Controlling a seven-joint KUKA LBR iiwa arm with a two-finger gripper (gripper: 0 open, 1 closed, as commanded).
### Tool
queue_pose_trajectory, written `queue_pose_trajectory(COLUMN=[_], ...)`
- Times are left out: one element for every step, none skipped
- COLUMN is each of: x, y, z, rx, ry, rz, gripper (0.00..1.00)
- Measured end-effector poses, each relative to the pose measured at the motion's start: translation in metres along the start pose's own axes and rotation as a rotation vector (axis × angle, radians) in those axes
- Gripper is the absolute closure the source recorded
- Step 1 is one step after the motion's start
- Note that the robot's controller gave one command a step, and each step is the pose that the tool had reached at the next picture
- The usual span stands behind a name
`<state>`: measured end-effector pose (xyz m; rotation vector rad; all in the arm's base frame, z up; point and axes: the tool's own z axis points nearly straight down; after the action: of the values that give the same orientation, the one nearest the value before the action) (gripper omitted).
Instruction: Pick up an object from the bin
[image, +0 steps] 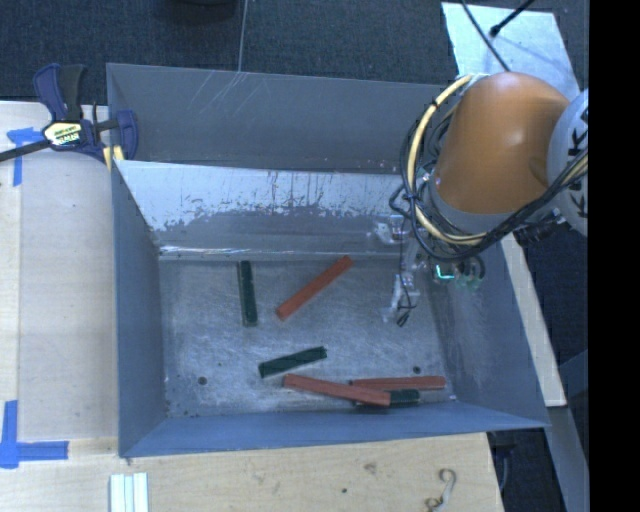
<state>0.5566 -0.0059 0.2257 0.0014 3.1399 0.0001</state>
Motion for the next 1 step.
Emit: queue_pose_trajectory(x=[-0.0565], y=[0.0746], z=[0.158], rx=[-0.002], ry=[0.001], rz=[-0.04], gripper=[0.0])
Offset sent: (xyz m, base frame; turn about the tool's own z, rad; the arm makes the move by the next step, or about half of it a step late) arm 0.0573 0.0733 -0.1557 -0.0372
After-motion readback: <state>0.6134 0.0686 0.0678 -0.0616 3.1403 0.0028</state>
